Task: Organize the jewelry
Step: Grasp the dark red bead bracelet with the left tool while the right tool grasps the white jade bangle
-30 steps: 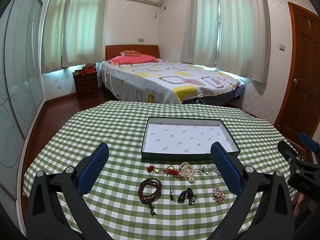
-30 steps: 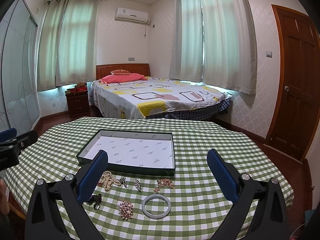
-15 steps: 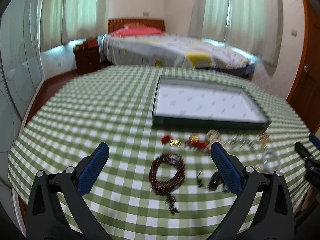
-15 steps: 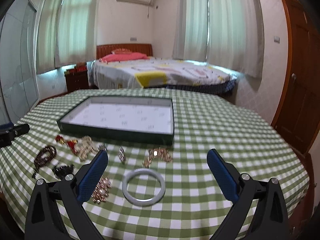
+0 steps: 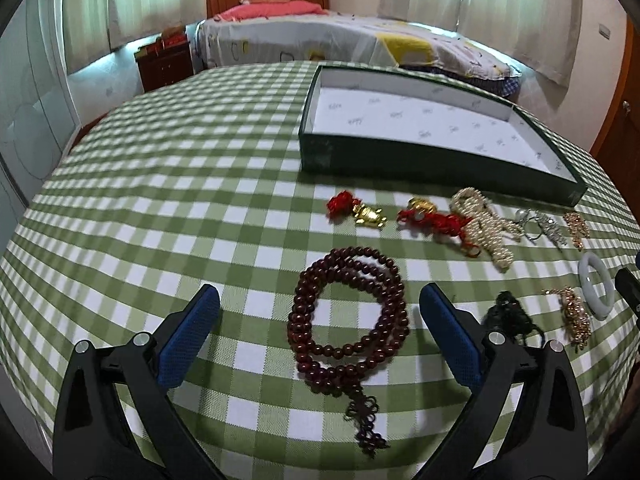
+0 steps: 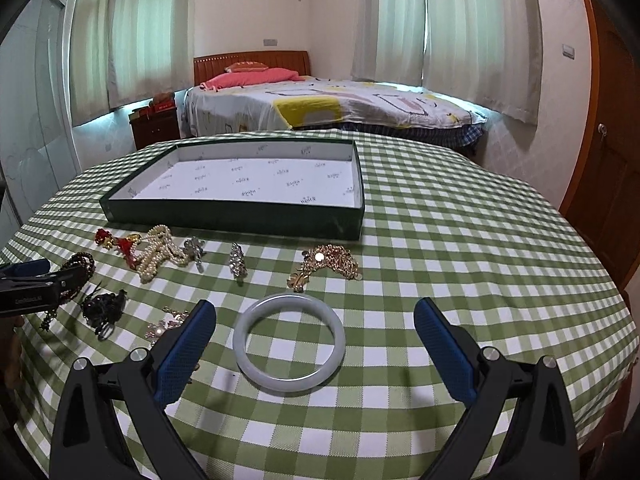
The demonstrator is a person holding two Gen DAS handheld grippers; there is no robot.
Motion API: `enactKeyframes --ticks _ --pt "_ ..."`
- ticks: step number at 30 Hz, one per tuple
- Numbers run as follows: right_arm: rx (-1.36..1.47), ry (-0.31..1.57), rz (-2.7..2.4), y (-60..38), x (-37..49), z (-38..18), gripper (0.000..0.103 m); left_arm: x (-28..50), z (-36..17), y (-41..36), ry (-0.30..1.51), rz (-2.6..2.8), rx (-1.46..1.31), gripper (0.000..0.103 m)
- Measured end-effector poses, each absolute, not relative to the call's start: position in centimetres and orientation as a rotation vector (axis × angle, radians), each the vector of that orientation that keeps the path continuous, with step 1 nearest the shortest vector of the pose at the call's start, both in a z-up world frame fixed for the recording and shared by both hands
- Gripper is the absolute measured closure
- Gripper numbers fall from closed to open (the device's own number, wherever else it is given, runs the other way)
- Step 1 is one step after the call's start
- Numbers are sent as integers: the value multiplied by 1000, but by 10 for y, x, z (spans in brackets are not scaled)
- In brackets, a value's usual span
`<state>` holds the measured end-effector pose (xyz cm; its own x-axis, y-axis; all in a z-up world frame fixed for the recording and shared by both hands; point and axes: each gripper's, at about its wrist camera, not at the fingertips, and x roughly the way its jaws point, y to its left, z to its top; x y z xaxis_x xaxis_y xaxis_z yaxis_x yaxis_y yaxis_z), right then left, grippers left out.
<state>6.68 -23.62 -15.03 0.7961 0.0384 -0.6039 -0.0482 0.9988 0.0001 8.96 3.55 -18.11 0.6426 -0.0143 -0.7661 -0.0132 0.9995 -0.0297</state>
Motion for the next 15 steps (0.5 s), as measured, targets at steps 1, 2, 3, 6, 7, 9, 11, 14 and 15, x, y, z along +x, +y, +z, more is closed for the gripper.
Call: enactKeyframes --ticks 1,2,3,6,7,9,11,14,15 --pt "-14 652 47 -237 68 -152 6 90 -182 36 876 1 -37 7" --pt "-11 657 47 -237 69 -153 6 91 -182 37 871 5 -28 7" --pt "-10 662 47 -237 70 -154 6 92 -184 36 872 11 -10 7" --pt "-9 676 44 -237 72 -157 6 94 -185 35 867 9 -1 7" --pt "-7 680 44 -237 73 -158 6 94 -185 35 867 9 -2 7" --pt "-5 689 42 -238 73 -160 6 94 -185 35 868 10 -3 7" --pt "-2 698 35 -239 74 -161 6 93 -184 36 860 13 -6 14" --pt "8 711 33 -241 76 -164 6 89 -182 35 851 -4 1 29" --pt "9 716 34 -241 76 -165 6 89 -181 34 848 -12 3 32"
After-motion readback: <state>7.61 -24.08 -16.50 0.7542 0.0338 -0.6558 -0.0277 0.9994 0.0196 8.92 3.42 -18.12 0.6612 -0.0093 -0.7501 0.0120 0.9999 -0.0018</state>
